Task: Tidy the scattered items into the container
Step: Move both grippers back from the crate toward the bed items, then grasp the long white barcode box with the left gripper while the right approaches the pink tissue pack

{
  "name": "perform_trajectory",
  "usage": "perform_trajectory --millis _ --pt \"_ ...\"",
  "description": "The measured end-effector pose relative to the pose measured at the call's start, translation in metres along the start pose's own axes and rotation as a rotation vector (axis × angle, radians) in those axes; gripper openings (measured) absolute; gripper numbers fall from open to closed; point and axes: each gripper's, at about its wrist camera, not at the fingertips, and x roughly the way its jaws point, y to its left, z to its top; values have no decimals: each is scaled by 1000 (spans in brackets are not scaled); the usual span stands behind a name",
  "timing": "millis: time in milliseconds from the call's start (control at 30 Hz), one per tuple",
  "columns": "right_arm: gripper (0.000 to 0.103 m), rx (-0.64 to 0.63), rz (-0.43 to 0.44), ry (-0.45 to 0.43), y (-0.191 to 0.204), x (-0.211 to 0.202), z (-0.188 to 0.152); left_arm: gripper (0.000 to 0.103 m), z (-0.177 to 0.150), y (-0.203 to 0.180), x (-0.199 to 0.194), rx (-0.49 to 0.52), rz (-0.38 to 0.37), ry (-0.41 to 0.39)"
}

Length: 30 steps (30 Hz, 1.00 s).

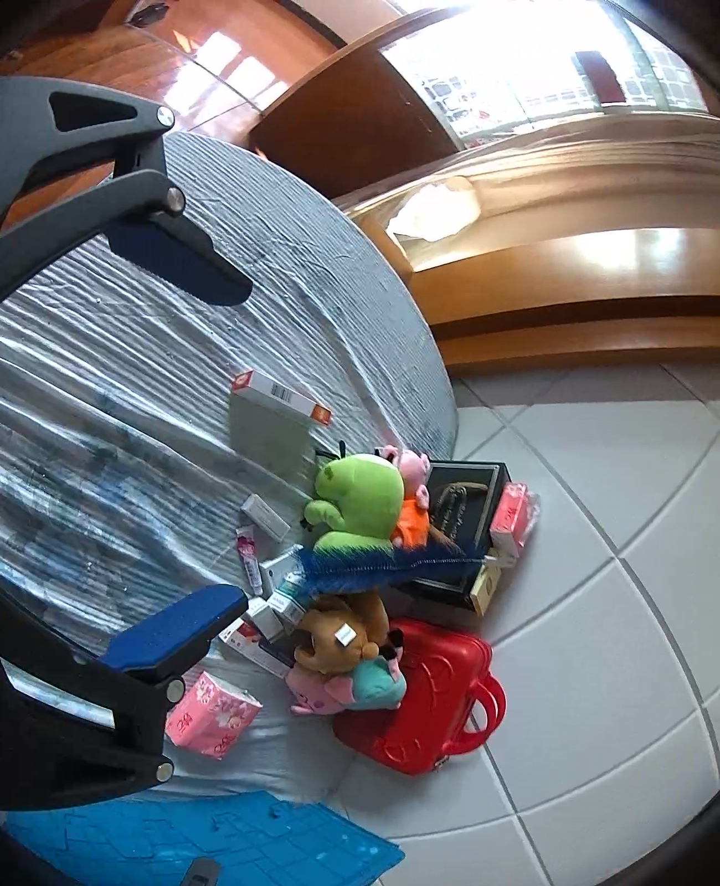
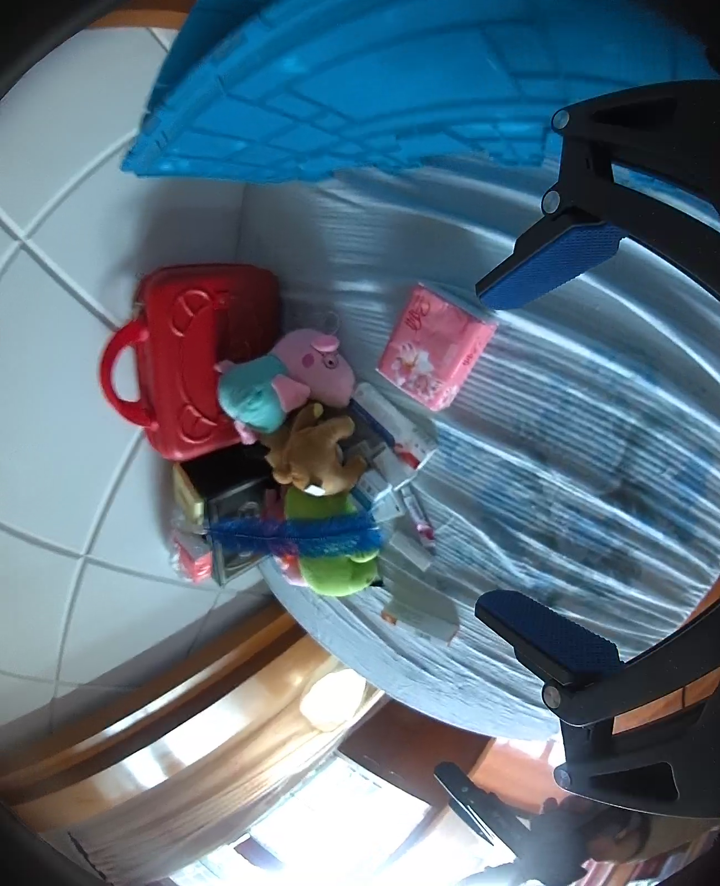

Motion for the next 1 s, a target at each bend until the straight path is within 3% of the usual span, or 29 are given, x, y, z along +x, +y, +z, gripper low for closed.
perform_trajectory --millis 233,600,800,1000 --pt "103 50 -49 92 -3 62 8 102 14 29 87 6 16 100" --pt "103 238 -171 150 -16 133 6 102 20 63 237 106 -9 259" --pt "103 373 -269 186 -42 163 -4 102 15 65 292 151 -38 319" --pt "103 416 -296 194 -56 186 0 102 5 65 325 166 -50 367"
